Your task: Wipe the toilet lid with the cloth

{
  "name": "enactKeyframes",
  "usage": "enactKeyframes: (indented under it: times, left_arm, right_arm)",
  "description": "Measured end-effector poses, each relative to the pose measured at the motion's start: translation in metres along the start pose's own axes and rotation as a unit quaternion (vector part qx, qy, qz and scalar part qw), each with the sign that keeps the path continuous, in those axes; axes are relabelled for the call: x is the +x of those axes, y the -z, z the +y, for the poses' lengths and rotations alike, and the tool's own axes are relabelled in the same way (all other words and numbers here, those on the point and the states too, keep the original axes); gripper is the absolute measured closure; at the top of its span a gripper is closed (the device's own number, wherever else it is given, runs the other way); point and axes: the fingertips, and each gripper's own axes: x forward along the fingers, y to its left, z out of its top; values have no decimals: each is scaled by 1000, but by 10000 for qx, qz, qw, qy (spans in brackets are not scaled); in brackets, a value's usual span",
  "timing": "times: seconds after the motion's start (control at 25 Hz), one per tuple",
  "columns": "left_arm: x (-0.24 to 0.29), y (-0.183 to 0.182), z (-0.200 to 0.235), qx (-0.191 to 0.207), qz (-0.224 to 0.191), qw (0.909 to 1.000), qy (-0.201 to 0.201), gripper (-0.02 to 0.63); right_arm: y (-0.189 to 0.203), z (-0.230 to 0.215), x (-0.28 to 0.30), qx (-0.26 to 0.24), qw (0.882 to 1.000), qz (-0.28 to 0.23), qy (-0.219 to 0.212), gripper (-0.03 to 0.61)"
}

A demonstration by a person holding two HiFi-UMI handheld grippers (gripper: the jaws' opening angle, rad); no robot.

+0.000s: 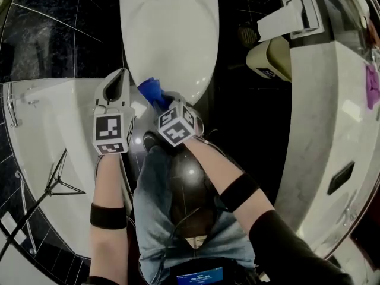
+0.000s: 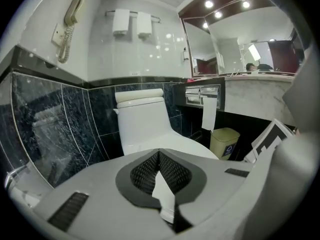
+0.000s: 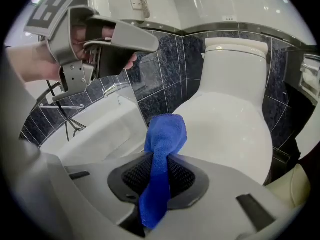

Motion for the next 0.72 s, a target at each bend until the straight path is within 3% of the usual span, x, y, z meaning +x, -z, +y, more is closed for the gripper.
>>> enactKeyframes:
  times: [0.28,0.72]
  left_arm:
    - [9,8,-1,-28,8,10000,-19,614]
    - [18,-1,-4,-34,22,10000,55,614]
  right_arm:
    - [24,9,35,-95,9998,187,44,489]
    - [72,-98,-32,635,9934,165,938,492]
